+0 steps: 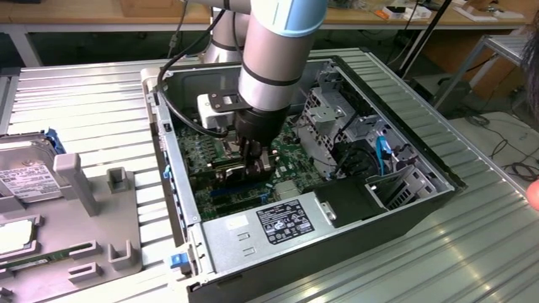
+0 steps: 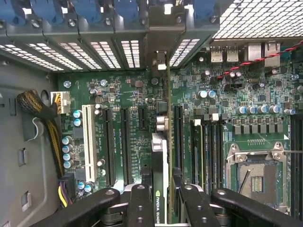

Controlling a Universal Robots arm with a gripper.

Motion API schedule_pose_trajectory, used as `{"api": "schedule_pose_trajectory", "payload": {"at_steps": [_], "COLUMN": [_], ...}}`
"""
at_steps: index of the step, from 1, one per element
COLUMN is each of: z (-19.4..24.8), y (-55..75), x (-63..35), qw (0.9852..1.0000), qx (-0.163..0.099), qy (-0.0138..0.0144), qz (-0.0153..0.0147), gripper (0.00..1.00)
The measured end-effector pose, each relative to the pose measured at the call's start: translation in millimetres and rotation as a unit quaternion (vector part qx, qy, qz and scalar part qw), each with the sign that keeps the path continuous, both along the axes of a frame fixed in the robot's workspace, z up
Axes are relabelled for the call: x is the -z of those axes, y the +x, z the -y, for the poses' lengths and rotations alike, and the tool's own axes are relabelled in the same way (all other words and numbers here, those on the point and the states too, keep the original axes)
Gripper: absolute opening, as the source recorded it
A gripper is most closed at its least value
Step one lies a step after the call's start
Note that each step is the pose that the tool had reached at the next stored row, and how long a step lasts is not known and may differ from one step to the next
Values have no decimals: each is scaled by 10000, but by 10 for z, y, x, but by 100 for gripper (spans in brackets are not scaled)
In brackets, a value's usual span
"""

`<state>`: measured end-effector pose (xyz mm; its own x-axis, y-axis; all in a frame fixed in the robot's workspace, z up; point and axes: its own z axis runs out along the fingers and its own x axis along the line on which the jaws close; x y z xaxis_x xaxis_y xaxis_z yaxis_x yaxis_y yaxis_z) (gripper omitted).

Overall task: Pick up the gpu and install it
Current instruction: 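Insert the gpu into the slot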

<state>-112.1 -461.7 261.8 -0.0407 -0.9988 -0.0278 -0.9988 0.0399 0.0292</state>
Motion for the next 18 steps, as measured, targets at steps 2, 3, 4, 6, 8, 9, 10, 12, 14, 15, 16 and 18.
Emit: {"api": "schedule_pose_trajectory", "payload": {"at_steps": [2,3,4,6,8,9,10,12,14,15,16,18], "z": [12,15,15,22,22,26,28,28,29,29,29,29], "y": [1,0,0,0,0,0,-1,0,0,1,0,0], "x": [0,0,0,0,1,11,17,27,29,55,61,67], "qw": [10000,10000,10000,10000,10000,10000,10000,10000,10000,10000,10000,10000], "qx": [-1,0,0,0,0,0,0,0,0,-1,0,-1], "qy": [-3,-3,-3,-10,-11,-13,-15,-12,-14,-16,-16,-10], "qz": [0,0,0,0,0,1,2,5,4,17,21,24], "gripper": [27,27,27,27,27,27,27,27,27,27,27,27]}}
